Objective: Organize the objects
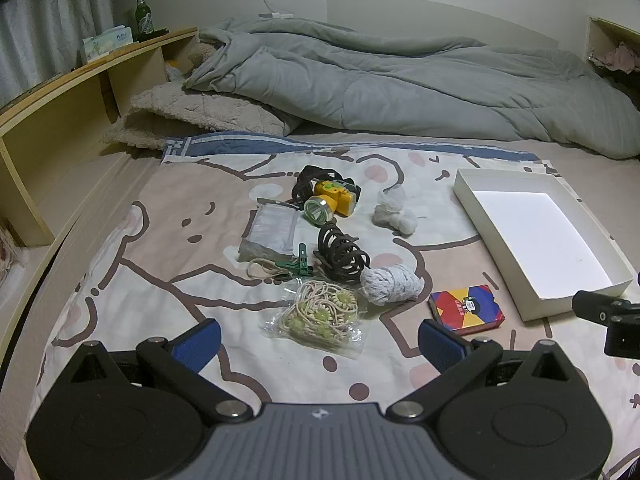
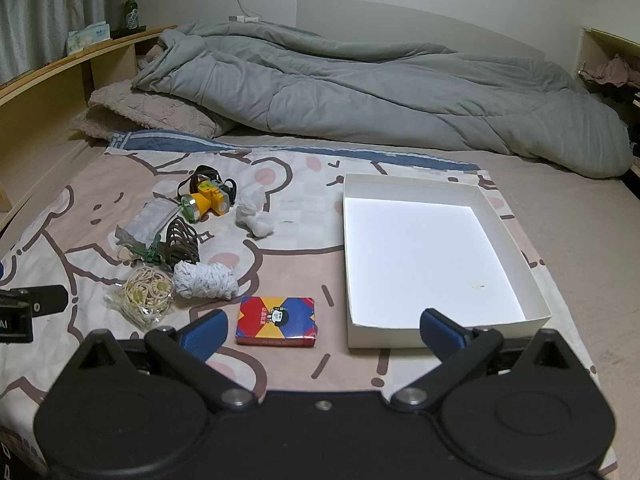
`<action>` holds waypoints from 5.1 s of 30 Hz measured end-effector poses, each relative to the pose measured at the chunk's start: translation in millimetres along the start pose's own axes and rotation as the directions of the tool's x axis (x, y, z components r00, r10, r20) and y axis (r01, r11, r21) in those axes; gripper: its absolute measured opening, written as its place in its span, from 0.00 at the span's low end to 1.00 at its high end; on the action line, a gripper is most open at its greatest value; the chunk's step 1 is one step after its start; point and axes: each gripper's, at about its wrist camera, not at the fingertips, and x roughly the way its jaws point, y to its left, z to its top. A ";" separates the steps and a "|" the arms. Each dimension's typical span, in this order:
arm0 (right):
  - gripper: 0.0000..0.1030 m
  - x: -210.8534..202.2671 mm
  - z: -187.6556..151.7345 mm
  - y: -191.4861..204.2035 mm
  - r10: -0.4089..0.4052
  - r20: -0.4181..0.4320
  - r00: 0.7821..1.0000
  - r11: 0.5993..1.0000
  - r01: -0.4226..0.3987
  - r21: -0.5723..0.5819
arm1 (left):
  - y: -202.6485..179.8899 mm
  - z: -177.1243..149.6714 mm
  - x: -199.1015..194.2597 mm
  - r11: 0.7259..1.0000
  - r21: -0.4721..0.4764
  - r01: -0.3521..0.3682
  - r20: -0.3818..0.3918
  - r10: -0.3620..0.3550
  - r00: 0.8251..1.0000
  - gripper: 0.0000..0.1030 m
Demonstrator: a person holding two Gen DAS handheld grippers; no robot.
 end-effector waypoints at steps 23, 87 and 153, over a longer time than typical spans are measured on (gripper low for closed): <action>1.00 0.5 -0.2 1.0 -0.001 -0.001 1.000 1.000 0.001 -0.004 | -1.2 -0.1 0.3 1.000 0.000 -0.005 -0.002 0.005 1.000 1.00; 1.00 0.2 16.6 0.5 0.027 0.064 0.998 1.000 -0.028 0.011 | 3.6 17.2 -0.1 0.999 -0.016 0.044 0.057 -0.043 0.997 1.00; 0.78 250.7 43.7 76.2 0.512 -0.368 0.776 0.854 -0.507 0.118 | 18.7 28.6 219.7 0.956 0.132 0.263 -0.424 -0.186 0.887 0.89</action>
